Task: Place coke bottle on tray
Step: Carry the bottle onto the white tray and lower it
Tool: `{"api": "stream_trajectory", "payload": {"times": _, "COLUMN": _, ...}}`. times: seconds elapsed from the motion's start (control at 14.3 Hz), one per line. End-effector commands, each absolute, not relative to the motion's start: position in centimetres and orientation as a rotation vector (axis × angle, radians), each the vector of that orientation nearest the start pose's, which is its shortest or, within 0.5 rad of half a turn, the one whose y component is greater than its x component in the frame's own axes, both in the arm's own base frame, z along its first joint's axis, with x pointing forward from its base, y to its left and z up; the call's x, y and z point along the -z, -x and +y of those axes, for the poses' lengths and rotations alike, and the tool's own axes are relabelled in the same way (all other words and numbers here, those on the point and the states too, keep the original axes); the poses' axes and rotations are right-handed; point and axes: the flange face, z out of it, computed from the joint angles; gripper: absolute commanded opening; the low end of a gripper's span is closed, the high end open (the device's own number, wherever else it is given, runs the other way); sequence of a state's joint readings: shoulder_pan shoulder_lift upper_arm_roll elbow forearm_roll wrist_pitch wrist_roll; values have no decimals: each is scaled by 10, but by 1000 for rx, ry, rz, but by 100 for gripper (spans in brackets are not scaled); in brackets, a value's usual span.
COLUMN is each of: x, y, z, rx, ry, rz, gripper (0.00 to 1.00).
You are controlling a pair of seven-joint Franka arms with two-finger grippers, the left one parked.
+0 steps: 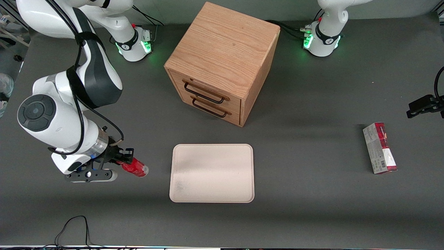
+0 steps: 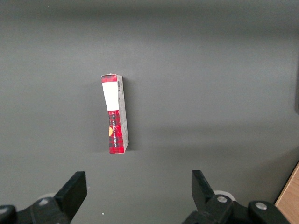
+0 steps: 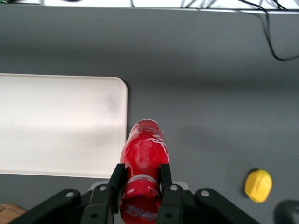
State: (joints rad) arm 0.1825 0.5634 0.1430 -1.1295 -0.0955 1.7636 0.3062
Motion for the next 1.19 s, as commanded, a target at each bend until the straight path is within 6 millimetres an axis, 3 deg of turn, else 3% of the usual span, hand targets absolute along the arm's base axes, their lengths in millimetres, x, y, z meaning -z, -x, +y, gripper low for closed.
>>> {"api": "stream_trajectory", "payload": {"times": 0.0, "x": -474, "y": -722, "z": 224, "rx": 121, "ry": 3074, "rz": 78, "gripper": 0}}
{"api": "stream_trajectory", "payload": {"times": 0.28, "x": -456, "y": -735, "z": 245, "rx": 207, "ry": 3014, "rz": 108, "gripper": 0}}
{"api": "stream_trajectory", "payload": {"times": 0.42, "x": -438, "y": -736, "z": 264, "rx": 213, "ry": 3008, "rz": 121, "gripper": 0}}
{"api": "stream_trajectory", "payload": {"times": 0.63, "x": -394, "y": -736, "z": 292, "rx": 266, "ry": 3070, "rz": 116, "gripper": 0}}
{"api": "stream_trajectory", "payload": {"times": 0.91, "x": -343, "y": -734, "z": 301, "rx": 203, "ry": 3091, "rz": 82, "gripper": 0}}
{"api": "stream_trajectory", "payload": {"times": 0.98, "x": -336, "y": -732, "z": 303, "rx": 184, "ry": 3098, "rz": 70, "gripper": 2}}
{"api": "stream_trajectory", "payload": {"times": 1.12, "x": -330, "y": -732, "z": 300, "rx": 174, "ry": 3108, "rz": 64, "gripper": 19}}
